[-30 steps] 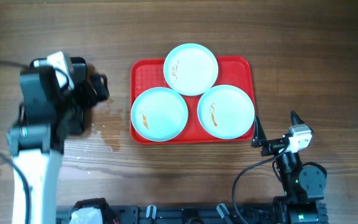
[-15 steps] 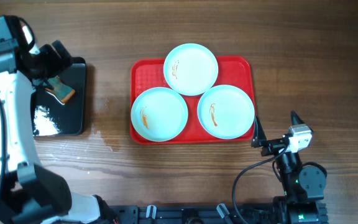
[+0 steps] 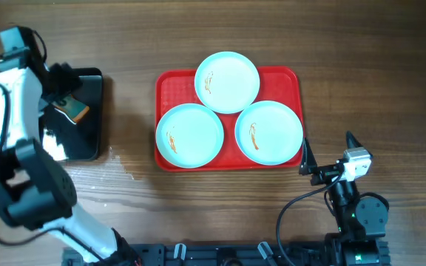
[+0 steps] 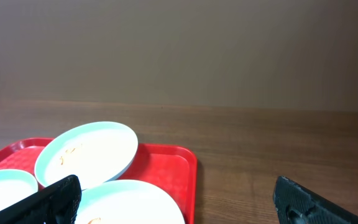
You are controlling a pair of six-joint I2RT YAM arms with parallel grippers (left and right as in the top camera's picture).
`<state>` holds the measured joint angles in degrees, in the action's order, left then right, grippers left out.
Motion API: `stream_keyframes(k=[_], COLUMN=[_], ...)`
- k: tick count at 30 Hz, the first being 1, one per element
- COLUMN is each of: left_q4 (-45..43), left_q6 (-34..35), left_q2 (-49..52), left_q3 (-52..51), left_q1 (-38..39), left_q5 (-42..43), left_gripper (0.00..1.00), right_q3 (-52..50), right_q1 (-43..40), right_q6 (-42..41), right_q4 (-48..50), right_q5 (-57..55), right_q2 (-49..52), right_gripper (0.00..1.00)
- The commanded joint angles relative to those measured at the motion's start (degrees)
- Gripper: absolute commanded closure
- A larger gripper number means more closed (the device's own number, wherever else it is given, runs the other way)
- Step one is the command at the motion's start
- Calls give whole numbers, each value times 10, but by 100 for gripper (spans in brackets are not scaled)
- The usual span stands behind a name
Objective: Clean dirty plates on tray and stack at the side
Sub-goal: 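Reach the left gripper into the black tray and grasp the sponge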
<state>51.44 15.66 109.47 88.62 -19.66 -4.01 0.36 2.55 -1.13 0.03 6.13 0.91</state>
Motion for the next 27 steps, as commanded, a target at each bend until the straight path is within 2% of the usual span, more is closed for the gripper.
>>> stream_keyframes(k=[1,8,16,18,22,27], left_q4=[-13,-42,-56,-57,-56,-65], left_q6=[4,5,43,43,43,43], left_q2=[50,107,133,134,134,134], left_q3=[8,8,6,6,6,5], left_q1=[-2,-4,-5,-5,-5,-5], left_q5=[-25,-25,-25,-25,-25,-25], left_gripper=[14,18,23,32,38,39], right_q3=[-1,-1,-1,-1,-1,-1], right_q1=[-3,-3,-3,-3,-3,-3], right_q6=[10,10,10,10,10,10], right_q4=[2,2,2,2,2,2], right_q5=[-7,-7,-7,-7,-6,-7], right_q2=[-1,-1,-1,-1,-1,-1], right_gripper=[0,0,0,0,0,0])
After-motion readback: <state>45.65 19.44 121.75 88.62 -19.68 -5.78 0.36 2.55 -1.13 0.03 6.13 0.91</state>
